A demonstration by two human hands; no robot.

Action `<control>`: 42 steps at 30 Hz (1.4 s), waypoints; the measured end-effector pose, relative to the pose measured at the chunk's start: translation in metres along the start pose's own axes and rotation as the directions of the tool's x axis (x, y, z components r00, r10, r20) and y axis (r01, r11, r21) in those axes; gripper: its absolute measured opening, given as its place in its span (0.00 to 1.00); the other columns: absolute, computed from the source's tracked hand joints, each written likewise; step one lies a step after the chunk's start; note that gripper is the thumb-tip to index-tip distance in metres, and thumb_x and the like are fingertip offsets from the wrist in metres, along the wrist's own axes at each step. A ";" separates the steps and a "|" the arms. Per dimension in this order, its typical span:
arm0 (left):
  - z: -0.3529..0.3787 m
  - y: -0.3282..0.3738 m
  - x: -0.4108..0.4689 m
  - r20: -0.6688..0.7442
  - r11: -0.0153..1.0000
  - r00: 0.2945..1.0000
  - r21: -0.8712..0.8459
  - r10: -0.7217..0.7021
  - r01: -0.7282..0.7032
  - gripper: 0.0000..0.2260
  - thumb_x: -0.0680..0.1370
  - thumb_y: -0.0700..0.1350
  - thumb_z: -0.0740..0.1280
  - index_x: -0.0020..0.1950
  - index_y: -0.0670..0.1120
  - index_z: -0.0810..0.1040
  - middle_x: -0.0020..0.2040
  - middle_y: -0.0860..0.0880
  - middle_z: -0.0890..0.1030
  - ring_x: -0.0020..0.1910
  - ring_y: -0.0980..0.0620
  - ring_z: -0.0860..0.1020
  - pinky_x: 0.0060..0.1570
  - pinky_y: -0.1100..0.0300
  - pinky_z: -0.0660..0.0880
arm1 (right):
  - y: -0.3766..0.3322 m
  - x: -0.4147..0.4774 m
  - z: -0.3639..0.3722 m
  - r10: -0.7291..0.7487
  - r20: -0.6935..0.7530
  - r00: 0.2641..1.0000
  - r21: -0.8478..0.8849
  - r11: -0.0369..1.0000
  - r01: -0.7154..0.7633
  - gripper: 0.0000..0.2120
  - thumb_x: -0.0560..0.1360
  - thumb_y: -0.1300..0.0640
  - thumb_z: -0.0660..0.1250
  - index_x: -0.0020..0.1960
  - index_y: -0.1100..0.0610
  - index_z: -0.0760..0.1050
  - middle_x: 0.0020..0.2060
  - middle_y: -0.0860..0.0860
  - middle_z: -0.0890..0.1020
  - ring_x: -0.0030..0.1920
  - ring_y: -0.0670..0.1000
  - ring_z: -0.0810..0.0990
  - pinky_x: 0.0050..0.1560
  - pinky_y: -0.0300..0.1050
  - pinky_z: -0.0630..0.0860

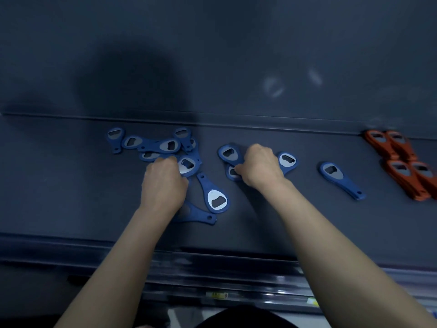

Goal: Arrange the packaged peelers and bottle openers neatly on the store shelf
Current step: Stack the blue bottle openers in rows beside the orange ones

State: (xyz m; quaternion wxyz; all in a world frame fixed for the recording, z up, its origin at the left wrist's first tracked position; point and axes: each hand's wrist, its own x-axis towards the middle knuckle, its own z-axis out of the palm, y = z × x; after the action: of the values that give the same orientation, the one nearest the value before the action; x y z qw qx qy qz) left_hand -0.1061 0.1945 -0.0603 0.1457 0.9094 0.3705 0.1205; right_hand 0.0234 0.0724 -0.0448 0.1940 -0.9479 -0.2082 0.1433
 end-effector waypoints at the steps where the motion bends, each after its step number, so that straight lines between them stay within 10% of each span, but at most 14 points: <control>1: -0.001 -0.001 0.001 0.006 1.000 1.000 0.001 0.002 -0.002 0.07 0.73 0.38 0.66 0.40 0.40 0.69 0.45 0.40 0.75 0.43 0.44 0.71 0.38 0.54 0.66 | 0.000 0.000 0.001 0.002 0.007 1.000 -0.007 1.000 -0.002 0.16 0.73 0.65 0.65 0.32 0.58 0.60 0.32 0.53 0.69 0.36 0.57 0.70 0.25 0.40 0.60; 6: -0.005 0.001 0.001 0.055 0.967 0.965 -0.022 0.256 -0.255 0.15 0.75 0.36 0.64 0.61 0.47 0.76 0.61 0.48 0.73 0.61 0.45 0.66 0.60 0.50 0.61 | -0.006 -0.001 0.002 -0.010 0.020 1.000 -0.012 1.000 0.010 0.17 0.73 0.61 0.66 0.32 0.58 0.60 0.34 0.54 0.70 0.38 0.58 0.70 0.29 0.42 0.63; 10: -0.003 0.007 0.000 0.304 0.840 0.783 -0.182 0.542 -0.511 0.24 0.73 0.29 0.61 0.63 0.51 0.76 0.64 0.57 0.72 0.66 0.53 0.64 0.66 0.57 0.58 | -0.004 0.004 -0.003 -0.008 0.025 1.000 0.028 1.000 0.008 0.16 0.72 0.59 0.67 0.31 0.58 0.62 0.32 0.53 0.70 0.37 0.58 0.69 0.26 0.41 0.60; 14: 0.001 0.006 0.009 0.383 0.861 0.772 -0.190 0.507 -0.471 0.18 0.75 0.34 0.65 0.61 0.51 0.77 0.60 0.56 0.74 0.63 0.52 0.66 0.66 0.55 0.61 | 0.001 0.008 -0.009 -0.069 0.020 0.997 -0.085 0.994 0.070 0.05 0.74 0.60 0.67 0.47 0.61 0.74 0.48 0.58 0.78 0.48 0.60 0.76 0.42 0.43 0.70; 25: -0.010 0.002 0.006 0.397 0.927 0.838 -0.119 0.373 -0.356 0.10 0.78 0.40 0.63 0.59 0.43 0.72 0.55 0.47 0.71 0.58 0.50 0.67 0.56 0.60 0.65 | -0.008 0.018 -0.019 -0.225 0.288 0.931 -0.150 0.949 0.276 0.32 0.73 0.64 0.64 0.74 0.49 0.61 0.68 0.51 0.70 0.66 0.54 0.70 0.57 0.41 0.67; 33: -0.018 0.002 0.001 0.182 0.986 0.971 -0.088 0.153 -0.139 0.05 0.78 0.40 0.64 0.52 0.40 0.74 0.52 0.44 0.76 0.53 0.45 0.72 0.49 0.53 0.71 | -0.014 0.021 -0.013 -0.255 0.190 0.948 -0.159 0.945 0.286 0.10 0.71 0.55 0.71 0.46 0.60 0.74 0.50 0.55 0.73 0.48 0.56 0.73 0.44 0.42 0.69; 42: -0.010 0.022 -0.009 -0.029 0.987 0.999 -0.159 -0.017 0.012 0.11 0.78 0.42 0.65 0.56 0.38 0.75 0.53 0.41 0.79 0.54 0.42 0.75 0.49 0.54 0.68 | -0.007 0.009 -0.008 -0.134 0.055 0.990 -0.013 0.991 0.134 0.18 0.72 0.54 0.71 0.34 0.60 0.64 0.38 0.55 0.72 0.41 0.57 0.71 0.37 0.43 0.68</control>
State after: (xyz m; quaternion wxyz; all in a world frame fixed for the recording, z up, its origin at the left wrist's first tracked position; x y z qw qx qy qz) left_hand -0.1017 0.1749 -0.0442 0.2129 0.8903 0.3684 0.1624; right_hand 0.0320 0.0800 -0.0368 0.1896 -0.9291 -0.2777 0.1538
